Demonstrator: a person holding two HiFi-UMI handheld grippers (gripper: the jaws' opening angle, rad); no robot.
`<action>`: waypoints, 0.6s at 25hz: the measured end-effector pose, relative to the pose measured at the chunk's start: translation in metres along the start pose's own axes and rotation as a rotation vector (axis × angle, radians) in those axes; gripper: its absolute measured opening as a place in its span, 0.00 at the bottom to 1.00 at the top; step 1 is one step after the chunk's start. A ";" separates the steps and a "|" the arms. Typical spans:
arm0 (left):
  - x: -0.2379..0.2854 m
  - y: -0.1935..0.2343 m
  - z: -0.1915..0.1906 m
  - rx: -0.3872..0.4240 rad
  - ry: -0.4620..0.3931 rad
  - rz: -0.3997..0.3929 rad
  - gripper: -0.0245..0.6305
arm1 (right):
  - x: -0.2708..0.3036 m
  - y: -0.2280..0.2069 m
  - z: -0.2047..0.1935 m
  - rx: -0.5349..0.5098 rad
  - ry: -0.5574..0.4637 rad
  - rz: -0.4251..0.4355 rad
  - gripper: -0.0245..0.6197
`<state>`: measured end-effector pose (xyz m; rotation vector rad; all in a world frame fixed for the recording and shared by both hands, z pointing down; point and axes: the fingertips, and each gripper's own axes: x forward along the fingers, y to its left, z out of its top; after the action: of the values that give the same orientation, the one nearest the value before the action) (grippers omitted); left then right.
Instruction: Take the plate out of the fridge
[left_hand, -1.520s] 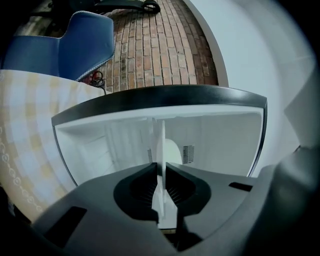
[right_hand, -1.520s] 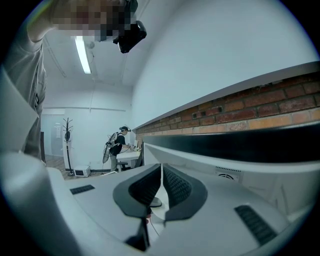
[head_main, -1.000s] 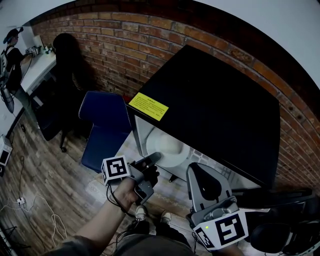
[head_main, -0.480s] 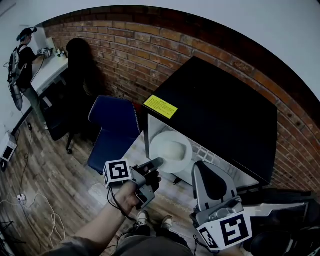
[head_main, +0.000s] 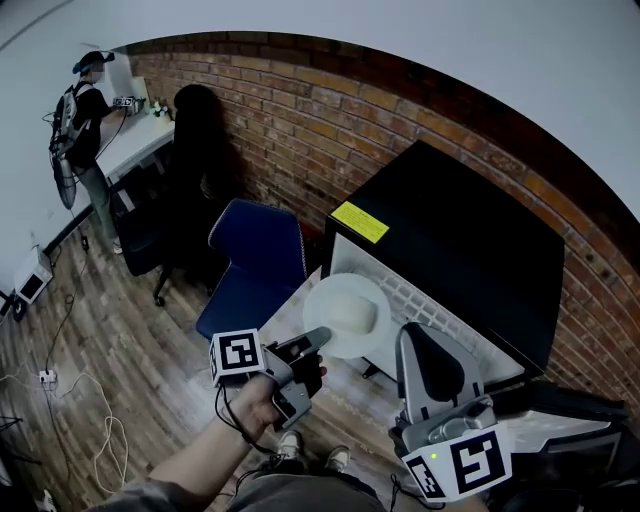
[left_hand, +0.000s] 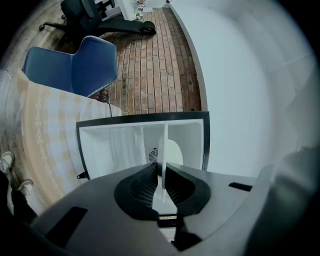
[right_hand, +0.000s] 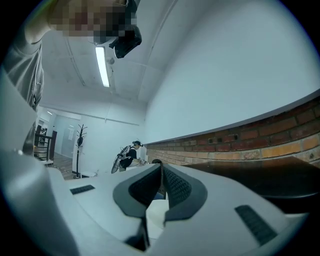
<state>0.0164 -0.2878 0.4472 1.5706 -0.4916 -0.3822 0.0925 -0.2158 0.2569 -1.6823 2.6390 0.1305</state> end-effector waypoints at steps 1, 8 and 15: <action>-0.006 -0.002 0.002 0.002 -0.011 0.001 0.10 | 0.001 0.003 0.002 0.000 -0.006 0.009 0.09; -0.053 -0.012 0.019 -0.014 -0.107 -0.012 0.10 | 0.013 0.031 0.013 0.005 -0.044 0.083 0.09; -0.098 -0.022 0.035 0.004 -0.198 -0.020 0.10 | 0.027 0.064 0.022 0.006 -0.068 0.168 0.09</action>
<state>-0.0838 -0.2652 0.4174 1.5504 -0.6302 -0.5559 0.0228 -0.2119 0.2381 -1.4251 2.7237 0.1780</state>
